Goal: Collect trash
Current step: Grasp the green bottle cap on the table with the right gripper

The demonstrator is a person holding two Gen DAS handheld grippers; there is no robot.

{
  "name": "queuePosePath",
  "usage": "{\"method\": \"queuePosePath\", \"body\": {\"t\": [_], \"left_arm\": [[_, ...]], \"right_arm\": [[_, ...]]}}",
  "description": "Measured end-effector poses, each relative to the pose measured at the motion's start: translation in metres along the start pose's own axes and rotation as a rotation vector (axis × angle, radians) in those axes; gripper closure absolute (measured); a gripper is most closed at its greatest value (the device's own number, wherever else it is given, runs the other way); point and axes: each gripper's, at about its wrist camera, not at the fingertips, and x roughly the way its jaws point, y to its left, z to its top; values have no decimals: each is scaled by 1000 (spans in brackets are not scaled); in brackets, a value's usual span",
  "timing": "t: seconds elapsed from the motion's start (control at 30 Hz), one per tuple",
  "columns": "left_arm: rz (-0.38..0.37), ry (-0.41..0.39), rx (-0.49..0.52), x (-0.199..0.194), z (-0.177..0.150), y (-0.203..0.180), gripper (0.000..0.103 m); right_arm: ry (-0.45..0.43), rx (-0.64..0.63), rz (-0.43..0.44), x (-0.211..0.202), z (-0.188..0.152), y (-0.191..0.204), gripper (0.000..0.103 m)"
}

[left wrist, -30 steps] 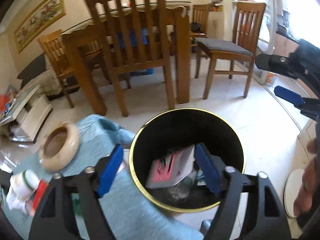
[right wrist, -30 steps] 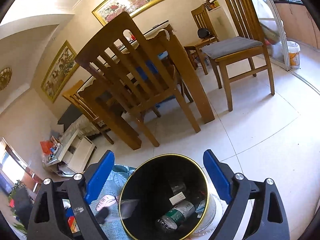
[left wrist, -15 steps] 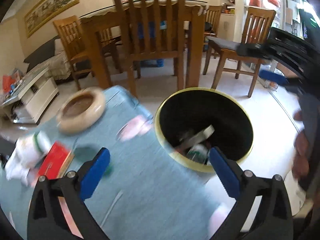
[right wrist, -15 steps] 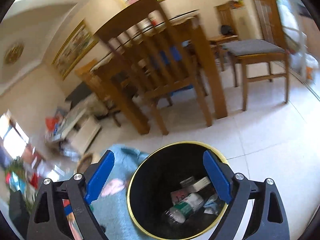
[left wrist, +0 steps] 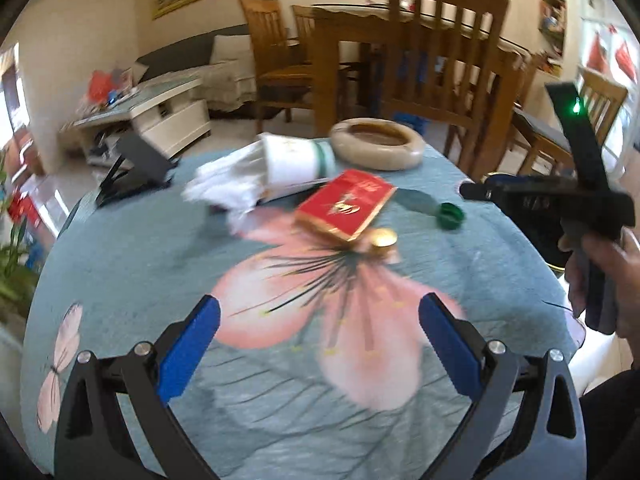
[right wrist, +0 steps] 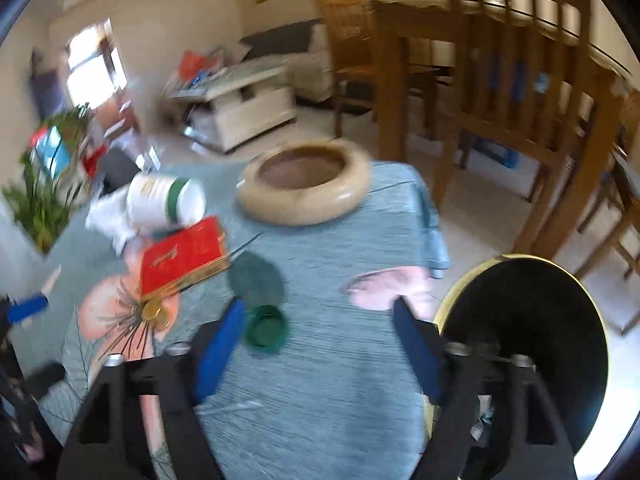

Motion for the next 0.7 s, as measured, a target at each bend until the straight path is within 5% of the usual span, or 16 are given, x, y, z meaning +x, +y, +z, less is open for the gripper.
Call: {"method": "queuePosePath", "body": {"t": [0.13, 0.2, 0.33, 0.4, 0.7], "left_arm": [[-4, 13, -31, 3, -8, 19, 3], [-8, 14, -48, 3, -10, 27, 3], [-15, 17, -72, 10, -7, 36, 3], [-19, 20, -77, 14, -7, 34, 3], [-65, 34, -48, 26, 0, 13, 3]], "right_arm": [[51, -53, -25, 19, -2, 12, 39], [71, -41, 10, 22, -4, 12, 54], [72, -41, 18, 23, -4, 14, 57], [74, -44, 7, 23, -3, 13, 71], [28, -141, -64, 2, -1, 30, 72]]}}
